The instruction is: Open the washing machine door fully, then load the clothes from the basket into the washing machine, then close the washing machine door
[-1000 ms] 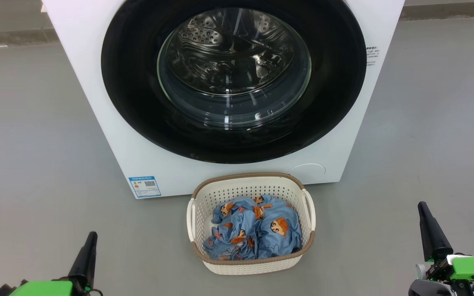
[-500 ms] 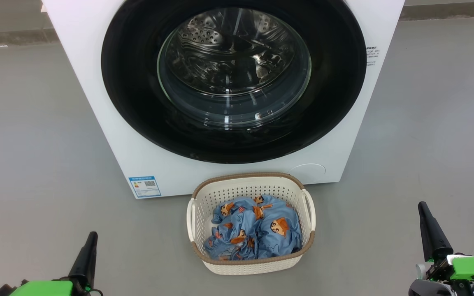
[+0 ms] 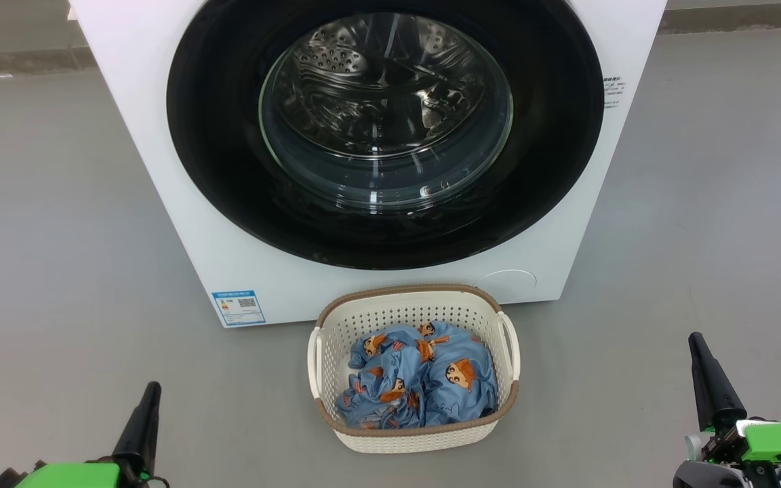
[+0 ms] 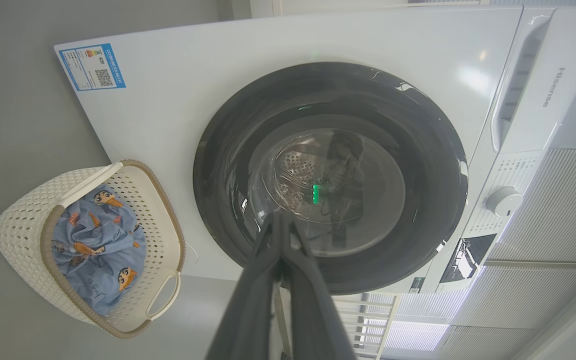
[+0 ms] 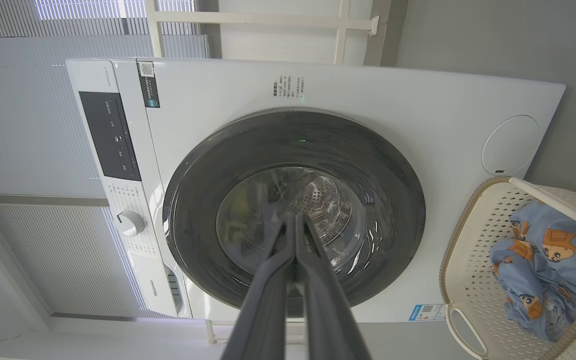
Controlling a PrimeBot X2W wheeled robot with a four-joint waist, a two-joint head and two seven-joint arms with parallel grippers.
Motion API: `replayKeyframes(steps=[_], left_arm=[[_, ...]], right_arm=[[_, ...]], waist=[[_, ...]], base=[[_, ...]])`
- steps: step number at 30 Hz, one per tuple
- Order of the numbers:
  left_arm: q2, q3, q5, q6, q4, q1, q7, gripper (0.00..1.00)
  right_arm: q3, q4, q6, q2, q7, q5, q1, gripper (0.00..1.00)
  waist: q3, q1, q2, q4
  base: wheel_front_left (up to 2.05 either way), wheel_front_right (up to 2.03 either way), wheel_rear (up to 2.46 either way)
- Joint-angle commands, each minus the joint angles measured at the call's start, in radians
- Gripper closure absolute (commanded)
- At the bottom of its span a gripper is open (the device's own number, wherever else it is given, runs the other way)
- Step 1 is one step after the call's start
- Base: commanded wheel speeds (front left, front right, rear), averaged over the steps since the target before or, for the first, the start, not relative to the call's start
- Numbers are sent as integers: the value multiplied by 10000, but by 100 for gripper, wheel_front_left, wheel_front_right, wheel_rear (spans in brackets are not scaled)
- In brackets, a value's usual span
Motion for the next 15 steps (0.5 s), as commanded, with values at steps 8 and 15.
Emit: replayKeyframes(steps=[8, 15], left_arm=[[155, 359, 99, -8, -236, -466, 47, 100], [149, 367, 106, -7, -236, -466, 54, 100]], right_arm=[[185, -277, 12, -28, 97, -130, -406, 100], [182, -277, 12, -26, 100, -133, -407, 100]], waist=[[0, 0, 0, 0], [0, 0, 0, 0]], base=[[0, 0, 0], [0, 0, 0]])
